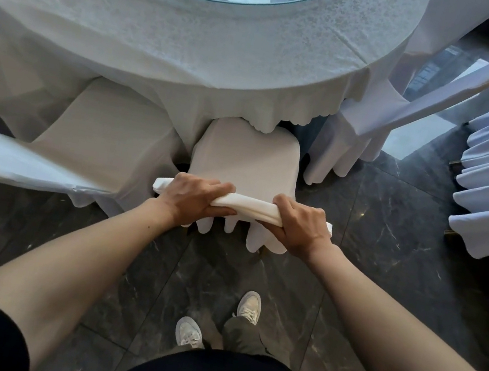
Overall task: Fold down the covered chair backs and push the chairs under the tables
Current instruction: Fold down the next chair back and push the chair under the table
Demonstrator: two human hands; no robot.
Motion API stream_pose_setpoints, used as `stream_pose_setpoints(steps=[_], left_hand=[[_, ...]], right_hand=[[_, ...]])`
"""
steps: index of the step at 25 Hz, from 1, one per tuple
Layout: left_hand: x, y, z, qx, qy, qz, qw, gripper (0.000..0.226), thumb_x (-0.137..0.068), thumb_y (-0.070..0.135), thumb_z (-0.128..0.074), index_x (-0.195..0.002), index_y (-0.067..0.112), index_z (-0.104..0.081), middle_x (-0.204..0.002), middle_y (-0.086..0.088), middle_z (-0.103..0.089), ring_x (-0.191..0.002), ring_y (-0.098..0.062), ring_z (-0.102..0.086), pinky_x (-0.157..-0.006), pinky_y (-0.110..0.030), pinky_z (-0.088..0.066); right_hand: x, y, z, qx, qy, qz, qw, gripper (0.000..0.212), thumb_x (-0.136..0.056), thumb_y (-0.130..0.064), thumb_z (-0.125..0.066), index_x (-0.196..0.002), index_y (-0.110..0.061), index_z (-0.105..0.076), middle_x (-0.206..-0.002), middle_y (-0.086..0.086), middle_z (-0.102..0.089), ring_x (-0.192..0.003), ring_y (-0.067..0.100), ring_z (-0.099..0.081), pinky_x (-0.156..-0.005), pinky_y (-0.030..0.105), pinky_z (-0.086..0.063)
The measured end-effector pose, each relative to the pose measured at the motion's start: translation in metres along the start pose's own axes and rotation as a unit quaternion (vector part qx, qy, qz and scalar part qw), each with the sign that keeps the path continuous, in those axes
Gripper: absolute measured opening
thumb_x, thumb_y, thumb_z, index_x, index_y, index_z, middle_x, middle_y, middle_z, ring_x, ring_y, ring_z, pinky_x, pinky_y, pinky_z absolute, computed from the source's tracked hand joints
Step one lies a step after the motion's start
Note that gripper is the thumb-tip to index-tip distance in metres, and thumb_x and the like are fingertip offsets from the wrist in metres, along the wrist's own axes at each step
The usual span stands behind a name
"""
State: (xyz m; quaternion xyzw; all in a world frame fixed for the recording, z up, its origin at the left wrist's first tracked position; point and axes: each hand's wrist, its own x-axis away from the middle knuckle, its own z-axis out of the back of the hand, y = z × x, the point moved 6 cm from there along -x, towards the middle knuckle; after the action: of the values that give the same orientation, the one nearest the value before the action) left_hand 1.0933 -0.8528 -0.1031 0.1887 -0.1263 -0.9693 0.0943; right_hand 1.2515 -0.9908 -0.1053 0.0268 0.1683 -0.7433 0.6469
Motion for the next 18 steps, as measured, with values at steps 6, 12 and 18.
stream_pose_setpoints(steps=[6, 12, 18], left_hand=[[0.004, 0.004, 0.009, -0.017, -0.027, 0.006, 0.999, 0.055, -0.092, 0.071, -0.019, -0.100, 0.024, -0.045, -0.067, 0.002, -0.061, -0.048, -0.025, -0.051, -0.045, -0.030, -0.039], [0.027, 0.003, 0.014, -0.029, -0.038, -0.015, 0.999, 0.054, -0.093, 0.068, -0.023, -0.098, 0.021, -0.048, -0.068, 0.001, -0.061, -0.048, -0.025, -0.053, -0.045, -0.027, -0.034], [0.031, 0.007, 0.019, -0.017, -0.062, 0.020, 0.998, 0.060, -0.090, 0.072, -0.020, -0.100, 0.021, -0.048, -0.075, 0.001, -0.060, -0.056, -0.024, -0.053, -0.049, -0.031, -0.039]], right_hand=[[-0.003, -0.023, 0.010, 0.007, -0.018, 0.016, 1.000, 0.055, -0.089, -0.063, -0.035, -0.086, -0.010, -0.050, -0.061, 0.002, -0.057, -0.039, 0.031, -0.048, -0.043, 0.027, -0.026], [0.011, -0.052, 0.003, 0.011, -0.048, -0.013, 0.999, 0.051, -0.089, -0.066, -0.037, -0.087, -0.016, -0.044, -0.062, -0.001, -0.058, -0.041, 0.023, -0.033, -0.044, 0.026, -0.025], [0.017, -0.051, 0.006, 0.009, -0.102, -0.059, 0.993, 0.048, -0.092, -0.063, -0.040, -0.096, -0.015, -0.043, -0.078, 0.001, -0.061, -0.053, 0.022, -0.037, -0.050, 0.032, -0.030]])
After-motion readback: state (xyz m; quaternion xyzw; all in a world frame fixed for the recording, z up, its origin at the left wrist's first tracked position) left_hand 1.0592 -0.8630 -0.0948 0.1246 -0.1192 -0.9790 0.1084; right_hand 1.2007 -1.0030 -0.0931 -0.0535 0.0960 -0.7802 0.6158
